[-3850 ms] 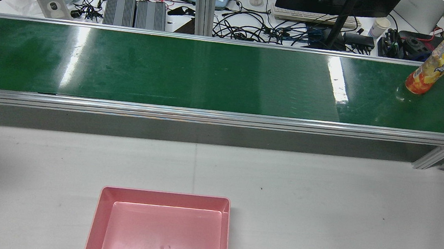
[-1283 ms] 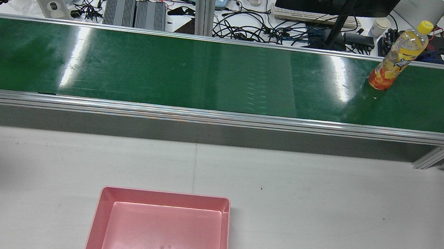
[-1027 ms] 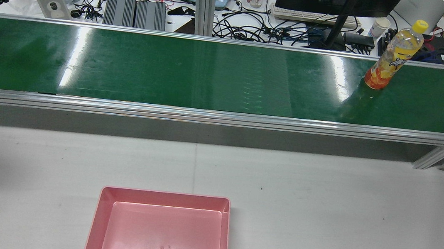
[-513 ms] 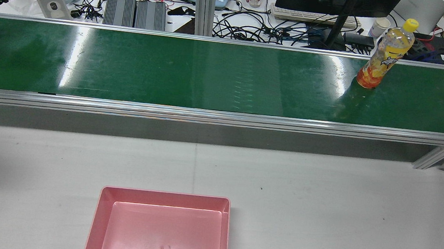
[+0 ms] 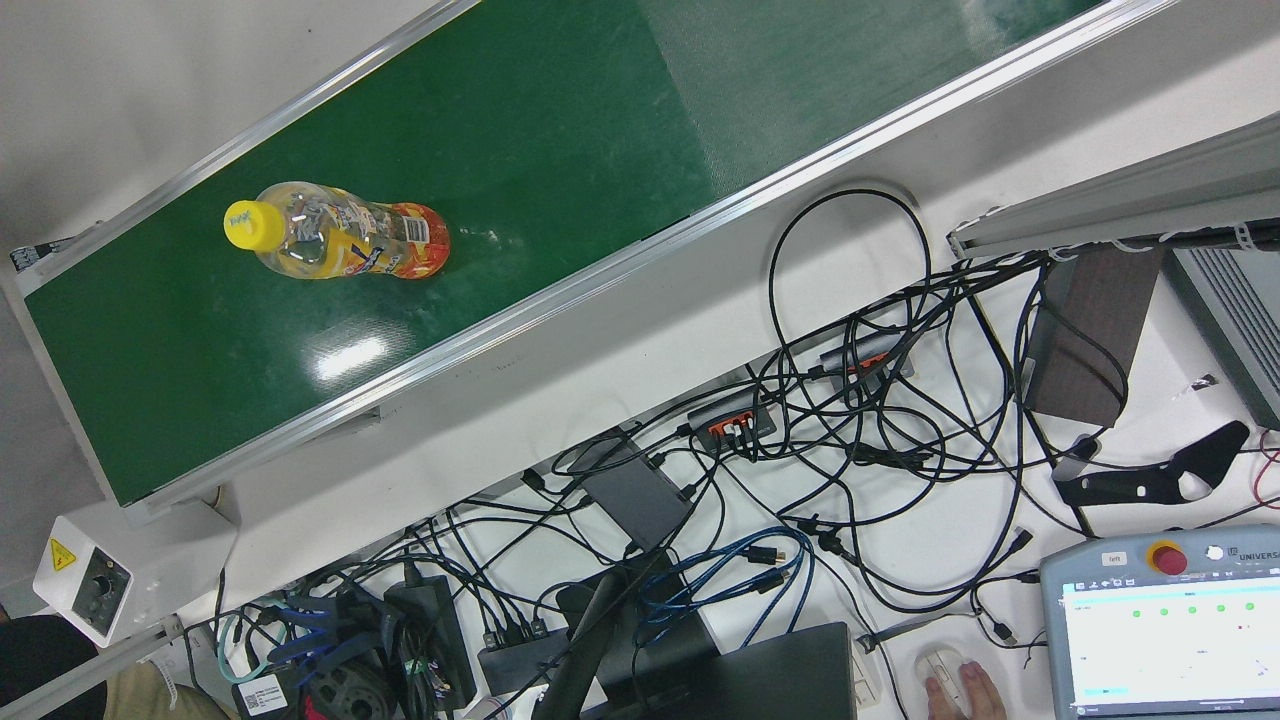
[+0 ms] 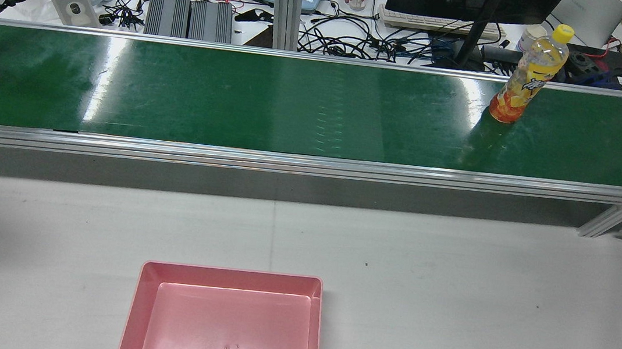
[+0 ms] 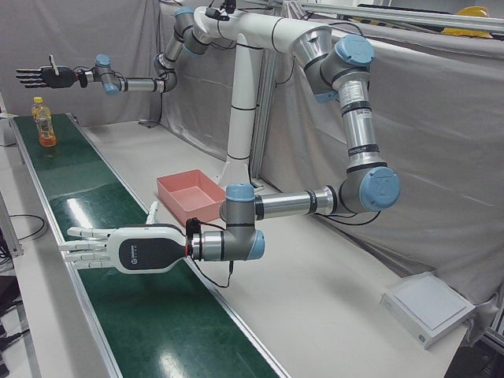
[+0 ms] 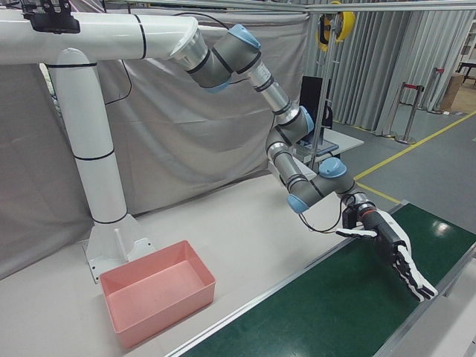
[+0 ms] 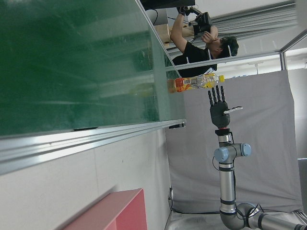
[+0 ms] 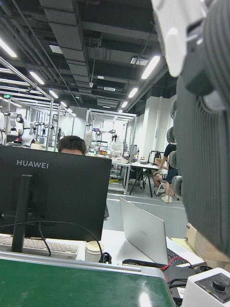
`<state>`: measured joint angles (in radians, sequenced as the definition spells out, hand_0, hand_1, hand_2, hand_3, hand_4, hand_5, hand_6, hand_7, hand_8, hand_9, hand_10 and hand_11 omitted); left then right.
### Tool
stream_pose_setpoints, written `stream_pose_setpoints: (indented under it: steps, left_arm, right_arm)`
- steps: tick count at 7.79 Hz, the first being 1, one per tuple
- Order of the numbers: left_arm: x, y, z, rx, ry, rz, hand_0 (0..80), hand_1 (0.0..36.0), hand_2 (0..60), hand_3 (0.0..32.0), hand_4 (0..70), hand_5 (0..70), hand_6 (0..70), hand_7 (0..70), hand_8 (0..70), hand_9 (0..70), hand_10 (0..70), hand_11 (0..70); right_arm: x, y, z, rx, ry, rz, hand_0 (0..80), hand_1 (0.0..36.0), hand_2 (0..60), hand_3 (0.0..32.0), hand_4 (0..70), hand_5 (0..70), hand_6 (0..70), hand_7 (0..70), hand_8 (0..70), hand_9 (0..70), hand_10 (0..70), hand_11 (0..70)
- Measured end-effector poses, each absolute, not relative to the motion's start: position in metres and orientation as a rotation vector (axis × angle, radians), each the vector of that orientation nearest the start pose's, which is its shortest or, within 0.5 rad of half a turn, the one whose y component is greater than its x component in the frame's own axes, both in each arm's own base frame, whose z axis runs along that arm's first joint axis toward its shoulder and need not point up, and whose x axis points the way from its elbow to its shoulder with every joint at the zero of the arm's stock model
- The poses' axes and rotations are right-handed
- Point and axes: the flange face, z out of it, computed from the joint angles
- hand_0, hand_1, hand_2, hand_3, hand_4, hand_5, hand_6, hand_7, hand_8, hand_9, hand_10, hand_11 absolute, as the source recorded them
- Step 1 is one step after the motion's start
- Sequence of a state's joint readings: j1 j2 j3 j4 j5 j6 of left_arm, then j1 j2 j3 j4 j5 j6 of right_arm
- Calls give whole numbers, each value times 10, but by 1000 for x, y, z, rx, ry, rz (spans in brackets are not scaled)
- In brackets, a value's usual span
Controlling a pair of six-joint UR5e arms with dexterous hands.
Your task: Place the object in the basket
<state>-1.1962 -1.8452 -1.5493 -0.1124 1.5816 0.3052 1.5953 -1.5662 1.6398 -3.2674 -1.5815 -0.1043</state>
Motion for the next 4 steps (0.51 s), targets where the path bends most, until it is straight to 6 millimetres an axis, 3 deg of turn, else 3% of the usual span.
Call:
stream_pose_setpoints:
  steps: [4]
  left_arm:
    - [106, -628, 532, -91, 2306, -1498, 557, 22, 0, 0, 108, 85, 0, 0, 0, 0, 18, 40]
  right_arm:
    - [144, -484, 663, -130, 2205, -2325, 0, 0, 0, 0, 0, 0, 0, 0, 0, 0, 0, 0]
